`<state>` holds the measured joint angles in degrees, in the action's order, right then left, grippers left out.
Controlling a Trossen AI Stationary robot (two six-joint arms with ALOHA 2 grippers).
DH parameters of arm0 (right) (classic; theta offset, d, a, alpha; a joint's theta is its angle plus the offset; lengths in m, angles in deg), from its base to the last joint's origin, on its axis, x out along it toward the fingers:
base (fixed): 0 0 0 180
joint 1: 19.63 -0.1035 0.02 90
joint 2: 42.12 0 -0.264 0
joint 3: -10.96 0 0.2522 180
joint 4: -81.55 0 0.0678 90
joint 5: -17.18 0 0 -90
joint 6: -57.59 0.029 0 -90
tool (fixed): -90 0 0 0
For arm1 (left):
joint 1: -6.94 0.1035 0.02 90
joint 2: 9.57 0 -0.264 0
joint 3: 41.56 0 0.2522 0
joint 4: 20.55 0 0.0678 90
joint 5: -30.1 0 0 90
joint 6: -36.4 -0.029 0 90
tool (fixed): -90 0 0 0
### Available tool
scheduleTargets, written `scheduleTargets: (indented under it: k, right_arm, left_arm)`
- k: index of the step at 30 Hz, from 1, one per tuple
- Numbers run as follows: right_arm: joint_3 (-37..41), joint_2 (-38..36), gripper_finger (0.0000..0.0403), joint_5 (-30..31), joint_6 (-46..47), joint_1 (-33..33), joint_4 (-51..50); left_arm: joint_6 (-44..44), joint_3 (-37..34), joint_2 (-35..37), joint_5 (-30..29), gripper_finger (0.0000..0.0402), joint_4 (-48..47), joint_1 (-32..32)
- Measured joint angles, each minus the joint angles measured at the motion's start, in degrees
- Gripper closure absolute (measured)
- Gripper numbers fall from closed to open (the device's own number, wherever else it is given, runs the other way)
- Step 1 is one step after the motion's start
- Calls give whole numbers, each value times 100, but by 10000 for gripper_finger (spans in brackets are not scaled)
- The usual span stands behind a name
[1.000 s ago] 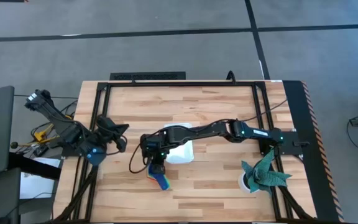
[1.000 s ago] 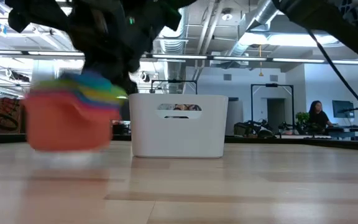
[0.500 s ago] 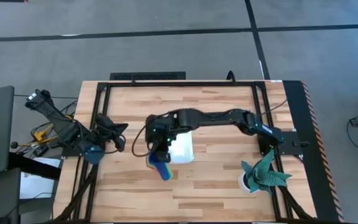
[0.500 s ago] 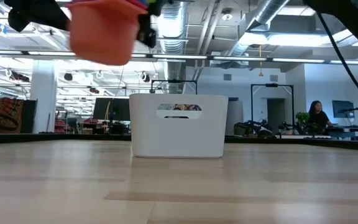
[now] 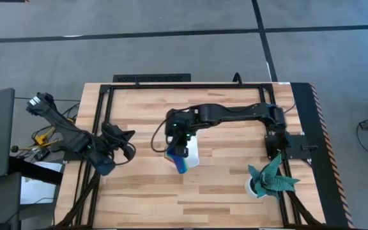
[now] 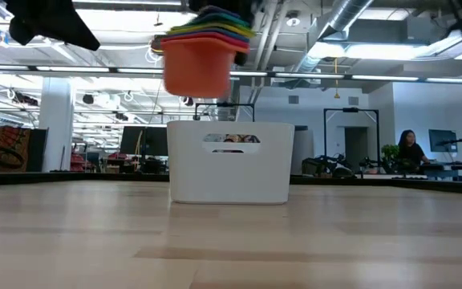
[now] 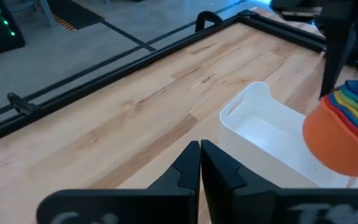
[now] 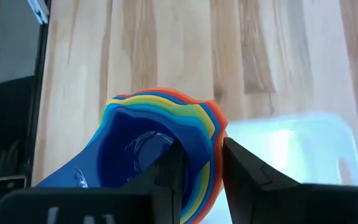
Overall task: Nest measuring cups in basket
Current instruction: Put the nest measuring cups into the bin
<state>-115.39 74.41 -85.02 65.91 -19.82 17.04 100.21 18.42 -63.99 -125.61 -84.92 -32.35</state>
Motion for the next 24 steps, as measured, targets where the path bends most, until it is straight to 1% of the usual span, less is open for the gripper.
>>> scheduleTargets:
  k: [7, 12, 15, 17, 19, 24]
  right_arm:
    - [2231, -1186, 300, -18, 524, 272, 1510]
    - [3354, -1823, 300, 21, 1036, 681, 2363]
    - [3777, -1868, 300, 50, 1350, 918, 2821]
    - [3987, -1819, 300, 72, 1443, 1031, 2894]
    - [4060, -1657, 300, 160, 1507, 1093, 3147]
    - [4111, -1336, 300, 224, 1511, 1077, 3068]
  left_arm:
    - [152, 0, -258, -15, 401, 36, 0]
    - [160, 0, -382, -117, 401, 57, 22]
    - [142, 0, -383, -160, 401, 70, 70]
    - [140, 0, -383, -160, 401, 63, 112]
    - [140, 0, -383, -161, 401, 45, 140]
    - [26, 0, -381, -94, 401, 24, 221]
